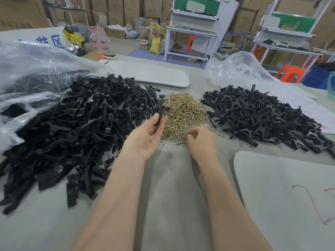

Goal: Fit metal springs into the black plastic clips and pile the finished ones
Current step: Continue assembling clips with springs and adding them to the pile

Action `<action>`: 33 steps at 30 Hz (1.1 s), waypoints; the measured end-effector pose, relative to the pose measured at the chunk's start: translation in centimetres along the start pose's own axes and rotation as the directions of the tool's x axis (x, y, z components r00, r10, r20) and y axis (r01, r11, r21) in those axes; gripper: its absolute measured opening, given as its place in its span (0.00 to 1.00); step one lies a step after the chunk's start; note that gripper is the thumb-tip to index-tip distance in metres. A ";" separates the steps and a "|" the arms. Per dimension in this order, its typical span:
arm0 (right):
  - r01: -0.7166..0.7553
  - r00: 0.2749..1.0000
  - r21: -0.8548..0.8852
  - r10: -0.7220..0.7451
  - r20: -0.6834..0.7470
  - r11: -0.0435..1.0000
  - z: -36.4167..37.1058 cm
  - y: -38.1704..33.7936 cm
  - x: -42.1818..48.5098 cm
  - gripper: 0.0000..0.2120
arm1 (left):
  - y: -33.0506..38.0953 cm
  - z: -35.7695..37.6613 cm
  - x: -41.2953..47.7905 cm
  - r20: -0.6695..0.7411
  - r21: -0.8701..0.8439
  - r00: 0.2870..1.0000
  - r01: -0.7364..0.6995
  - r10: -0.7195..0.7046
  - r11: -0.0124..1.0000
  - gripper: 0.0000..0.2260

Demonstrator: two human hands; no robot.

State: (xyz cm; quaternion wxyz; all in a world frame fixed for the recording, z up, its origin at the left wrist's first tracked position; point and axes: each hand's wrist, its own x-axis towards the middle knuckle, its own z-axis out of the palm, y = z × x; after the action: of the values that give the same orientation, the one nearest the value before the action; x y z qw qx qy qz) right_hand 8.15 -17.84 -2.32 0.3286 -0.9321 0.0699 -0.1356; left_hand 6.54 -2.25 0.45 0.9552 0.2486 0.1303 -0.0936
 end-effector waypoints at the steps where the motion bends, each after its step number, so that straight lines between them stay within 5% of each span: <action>1: -0.008 1.000 -0.031 0.008 0.015 0.999 -0.1 0.2 0.1 0.08 | 0.0 0.0 0.0 0.001 0.032 1.000 0.001 -0.001 1.000 0.05; 9: 0.105 0.989 0.330 -0.063 -0.135 0.938 -0.8 -0.4 -0.3 0.04 | -0.4 -0.5 0.5 -0.083 0.223 0.997 0.014 0.005 0.975 0.06; 14: 0.057 0.994 0.493 -0.005 -0.106 0.868 -1.3 -0.8 -0.4 0.07 | -0.8 -0.3 0.5 -0.027 0.354 0.991 -0.113 0.130 0.928 0.03; 19: -0.008 0.999 0.547 0.035 -0.039 0.837 -1.3 -1.0 -0.6 0.08 | -1.6 0.0 0.4 0.017 0.576 0.975 -0.191 0.222 0.794 0.06; 23: -0.171 0.983 0.852 0.141 0.115 0.495 -1.8 -1.7 -0.6 0.05 | -2.0 0.0 0.5 0.019 0.701 0.957 -0.220 0.291 0.678 0.13; 26: -0.238 0.968 0.910 0.164 0.193 0.339 -1.9 -2.1 -0.8 0.06 | -2.5 0.0 0.4 0.094 0.844 0.917 -0.279 0.387 0.458 0.12; 29: -0.226 0.969 0.903 0.178 0.171 0.366 -1.9 -2.1 -0.8 0.06 | -2.7 0.0 0.2 0.198 0.891 0.883 -0.343 0.425 0.299 0.07; 33: -0.203 0.975 0.892 0.171 0.145 0.405 -2.2 -2.1 -0.7 0.05 | -2.7 0.0 0.2 0.281 0.895 0.865 -0.392 0.416 0.211 0.07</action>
State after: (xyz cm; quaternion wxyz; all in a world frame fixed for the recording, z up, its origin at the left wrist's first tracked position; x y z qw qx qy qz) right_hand 6.90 -17.37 0.48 0.7893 -0.5998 0.0851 -0.1000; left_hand 6.02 -4.63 -0.82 0.6240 0.7746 -0.0068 0.1033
